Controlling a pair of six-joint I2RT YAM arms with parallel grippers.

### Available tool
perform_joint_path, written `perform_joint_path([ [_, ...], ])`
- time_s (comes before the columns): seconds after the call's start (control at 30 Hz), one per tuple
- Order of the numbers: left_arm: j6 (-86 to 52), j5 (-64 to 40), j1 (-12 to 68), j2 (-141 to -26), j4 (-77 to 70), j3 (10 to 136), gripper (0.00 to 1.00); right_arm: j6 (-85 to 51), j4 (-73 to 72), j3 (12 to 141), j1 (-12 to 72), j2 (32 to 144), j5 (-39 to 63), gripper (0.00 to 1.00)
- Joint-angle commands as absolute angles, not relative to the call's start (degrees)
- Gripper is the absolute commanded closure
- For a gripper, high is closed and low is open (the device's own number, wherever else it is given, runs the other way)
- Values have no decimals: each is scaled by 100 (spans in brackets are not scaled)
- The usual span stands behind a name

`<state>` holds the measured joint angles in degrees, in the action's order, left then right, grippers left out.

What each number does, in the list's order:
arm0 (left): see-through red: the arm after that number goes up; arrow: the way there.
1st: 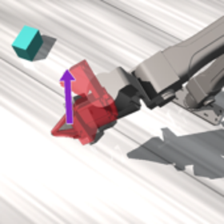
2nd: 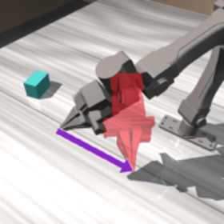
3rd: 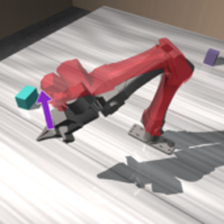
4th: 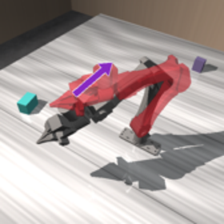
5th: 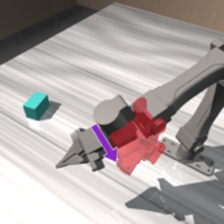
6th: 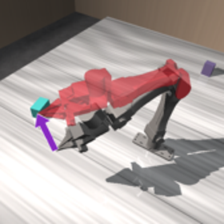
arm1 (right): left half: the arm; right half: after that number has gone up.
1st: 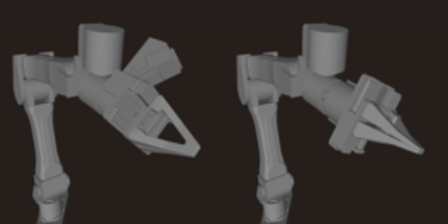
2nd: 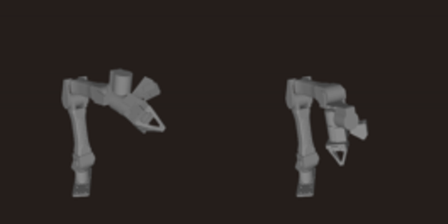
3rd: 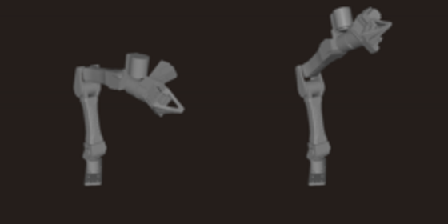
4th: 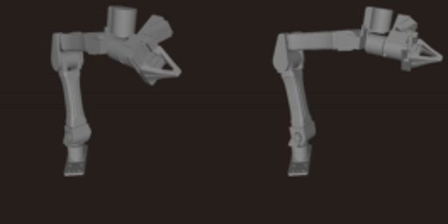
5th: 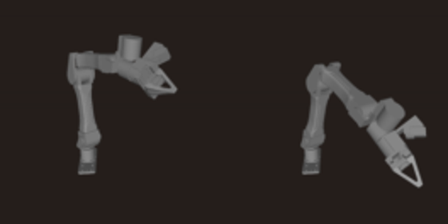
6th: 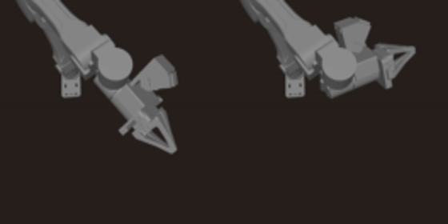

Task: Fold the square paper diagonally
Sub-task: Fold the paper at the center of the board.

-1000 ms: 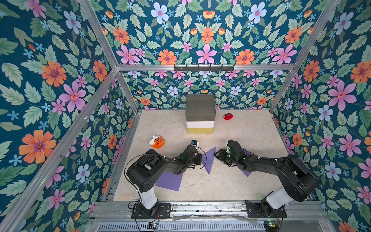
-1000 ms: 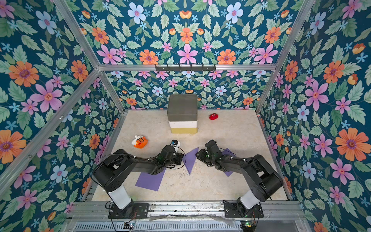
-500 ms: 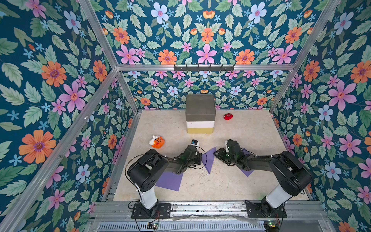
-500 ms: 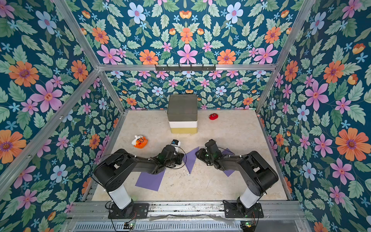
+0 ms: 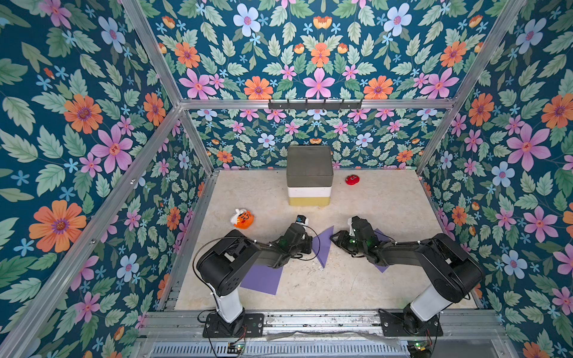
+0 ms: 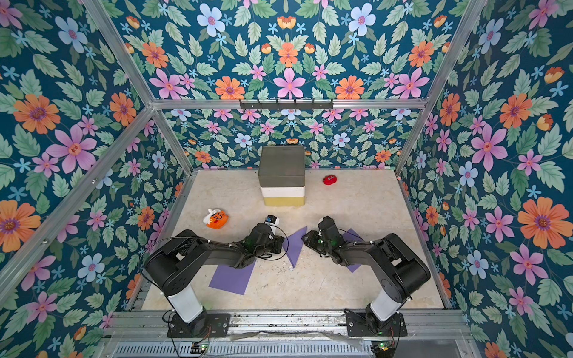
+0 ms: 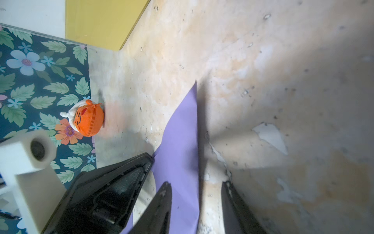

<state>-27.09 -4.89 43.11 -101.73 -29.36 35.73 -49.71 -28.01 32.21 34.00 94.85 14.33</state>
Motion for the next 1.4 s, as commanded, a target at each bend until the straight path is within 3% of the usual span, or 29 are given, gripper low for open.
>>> perform_joint_path([
  [0.0, -2675, -492, 4313, -10286, -967, 3468, 100, -4992, -3000, 3226, 3401, 9727, 1454, 57],
  [0.9, -2659, -484, 4360, -10135, -1030, 3388, 100, -5207, -4713, 3022, 3401, 10156, 1936, 68],
  [1.27, -2650, -502, 4360, -9824, -1236, 3236, 100, -5377, -5105, 2868, 3406, 10189, 1880, 96],
  [1.37, -2684, -556, 4359, -9616, -1353, 3188, 90, -5452, -5126, 2805, 3428, 10116, 1785, 100],
])
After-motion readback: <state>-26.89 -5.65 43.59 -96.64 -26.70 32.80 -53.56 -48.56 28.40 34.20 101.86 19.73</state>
